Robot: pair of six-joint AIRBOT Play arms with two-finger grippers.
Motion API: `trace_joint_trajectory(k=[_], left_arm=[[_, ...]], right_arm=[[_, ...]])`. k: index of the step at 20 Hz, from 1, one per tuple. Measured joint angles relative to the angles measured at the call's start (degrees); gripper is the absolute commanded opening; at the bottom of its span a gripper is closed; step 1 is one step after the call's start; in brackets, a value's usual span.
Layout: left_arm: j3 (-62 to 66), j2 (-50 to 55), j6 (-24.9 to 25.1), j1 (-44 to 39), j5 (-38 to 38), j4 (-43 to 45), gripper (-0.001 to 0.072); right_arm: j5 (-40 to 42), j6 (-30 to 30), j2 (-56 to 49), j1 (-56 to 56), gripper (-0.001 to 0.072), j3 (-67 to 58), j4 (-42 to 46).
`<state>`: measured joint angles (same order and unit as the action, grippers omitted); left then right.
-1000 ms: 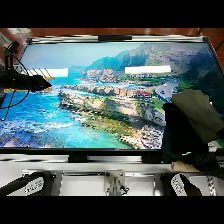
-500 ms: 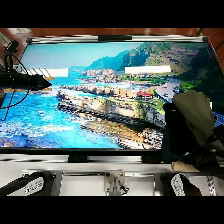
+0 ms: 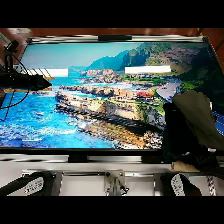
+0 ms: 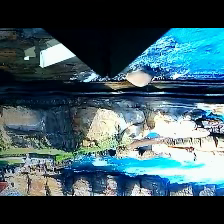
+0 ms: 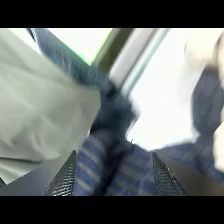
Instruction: Fold the shirts.
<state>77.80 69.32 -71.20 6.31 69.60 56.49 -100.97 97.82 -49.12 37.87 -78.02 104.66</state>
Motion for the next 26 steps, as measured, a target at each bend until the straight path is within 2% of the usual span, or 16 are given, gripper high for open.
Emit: trace_joint_trajectory(k=[3, 6, 7, 8, 9, 11, 15, 21, 26], left_arm=[[0.0, 0.1, 0.0, -1.9, 0.0, 1.9, 0.0031], [0.0, 0.6, -3.4, -7.6, 0.0, 10.6, 0.0031], [0.0, 1.0, -5.3, -10.0, 0.2, 14.7, 0.0074], [0.0, 1.5, -7.7, -12.7, 0.8, 19.3, 0.031], [0.0, 2.1, -9.7, -15.2, 1.6, 22.9, 0.0435], [0.0, 3.5, -12.9, -19.2, 4.3, 27.7, 0.0435], [0.0, 5.2, -18.6, -23.9, 8.9, 33.7, 0.0435], [0.0, 6.0, -21.0, -25.0, 11.0, 36.2, 0.0435], [0.0, 6.3, -21.4, -25.2, 10.7, 36.5, 0.0435]], right_arm=[[5.9, -6.5, -0.4, -3.6, 0.0582, -4.2, -4.4], [13.1, -7.3, -3.5, -14.3, 0.0582, -5.9, -11.1], [15.6, -6.0, -5.1, -19.4, 0.0582, -6.1, -12.0], [18.1, -3.5, -7.2, -25.3, 0.0582, -6.3, -12.6], [19.7, -0.9, -9.5, -30.8, 0.0582, -6.5, -12.8], [20.9, 2.8, -15.5, -41.4, 0.0582, -6.6, -12.9], [19.4, 4.5, -25.0, -53.8, 0.0582, -6.8, -11.8], [20.2, 5.1, -28.7, -58.6, 0.0582, -6.8, -4.8], [20.4, 5.1, -29.2, -59.2, 0.0583, -6.8, -2.7]])
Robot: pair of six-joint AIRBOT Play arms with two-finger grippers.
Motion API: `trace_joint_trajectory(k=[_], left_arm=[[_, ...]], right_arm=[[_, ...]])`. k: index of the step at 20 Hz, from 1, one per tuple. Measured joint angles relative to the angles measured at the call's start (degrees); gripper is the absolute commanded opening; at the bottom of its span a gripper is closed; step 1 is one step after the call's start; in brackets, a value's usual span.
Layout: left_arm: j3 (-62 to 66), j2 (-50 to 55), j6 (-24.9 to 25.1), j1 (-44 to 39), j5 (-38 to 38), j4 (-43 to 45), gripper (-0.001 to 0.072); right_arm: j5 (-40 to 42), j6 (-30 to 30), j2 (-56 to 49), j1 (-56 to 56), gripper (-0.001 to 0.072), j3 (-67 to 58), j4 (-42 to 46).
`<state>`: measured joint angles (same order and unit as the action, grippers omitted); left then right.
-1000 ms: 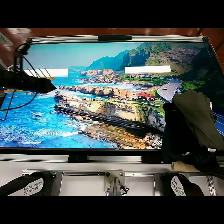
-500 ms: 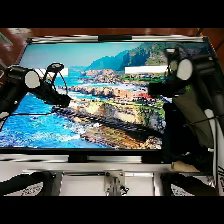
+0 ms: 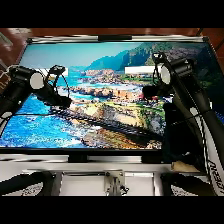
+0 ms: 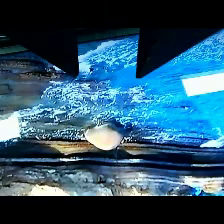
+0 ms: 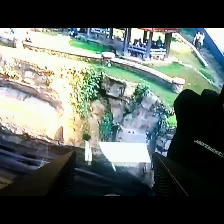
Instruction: Fold the shirts.
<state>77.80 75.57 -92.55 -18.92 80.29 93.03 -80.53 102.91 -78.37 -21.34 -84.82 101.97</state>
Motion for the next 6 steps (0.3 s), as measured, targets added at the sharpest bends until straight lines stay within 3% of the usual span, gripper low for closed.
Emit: trace_joint_trajectory(k=[6], left_arm=[[0.0, 0.0, -0.1, 0.0, -0.6, 0.2, 0.0435]], right_arm=[[0.0, 0.0, -0.1, -0.2, 0.0582, 0.0, 0.6]])
